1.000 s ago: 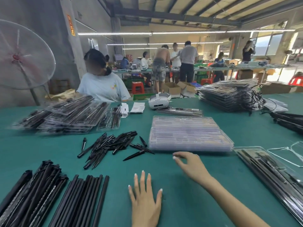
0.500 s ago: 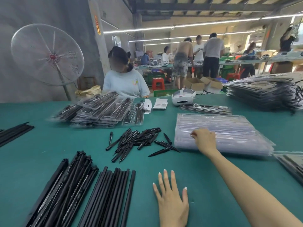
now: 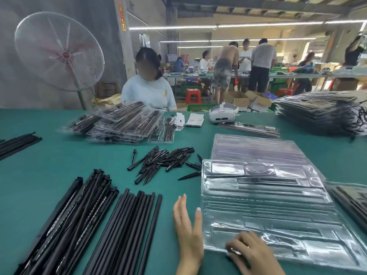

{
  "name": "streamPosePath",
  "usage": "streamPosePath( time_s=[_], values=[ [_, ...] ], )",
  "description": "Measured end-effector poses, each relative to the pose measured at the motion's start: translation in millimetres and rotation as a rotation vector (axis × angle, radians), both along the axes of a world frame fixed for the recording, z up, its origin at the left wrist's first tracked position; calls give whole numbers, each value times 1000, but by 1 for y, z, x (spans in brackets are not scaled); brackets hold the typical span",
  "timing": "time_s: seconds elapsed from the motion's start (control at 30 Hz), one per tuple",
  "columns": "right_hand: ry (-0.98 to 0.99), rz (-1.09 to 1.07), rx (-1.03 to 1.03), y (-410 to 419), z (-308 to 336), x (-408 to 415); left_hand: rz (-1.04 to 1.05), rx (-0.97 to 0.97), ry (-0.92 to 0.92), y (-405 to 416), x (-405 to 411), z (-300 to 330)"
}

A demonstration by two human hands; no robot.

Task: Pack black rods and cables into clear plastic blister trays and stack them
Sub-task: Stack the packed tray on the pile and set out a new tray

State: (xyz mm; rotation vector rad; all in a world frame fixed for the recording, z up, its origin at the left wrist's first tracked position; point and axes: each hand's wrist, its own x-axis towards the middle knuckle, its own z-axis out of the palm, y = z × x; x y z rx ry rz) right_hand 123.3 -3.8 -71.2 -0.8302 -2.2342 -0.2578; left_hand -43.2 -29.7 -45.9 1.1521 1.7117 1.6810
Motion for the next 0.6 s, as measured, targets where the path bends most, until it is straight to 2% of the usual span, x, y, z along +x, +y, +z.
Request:
streamPosePath(
  time_s=[0.13,0.27,0.33,0.4,0.47,0.6],
  values=[
    [0,23,-35,-18,4,3,-47,-80,87,-9,1,5],
    [-86,107,84,-19,9,3,201,-32,444,-16,-26,13],
    [-167,142,191,-22,10,1,320,-152,729,-20,-48,15],
    [-178,153,226,-30,10,-4,327,-420,908,-25,-65,14],
    [-178,165,229,-37,10,-10,302,-559,990,-32,-73,9],
    [-167,188,177,-41,14,-9,208,-512,1025,-38,-73,6]
  ],
)
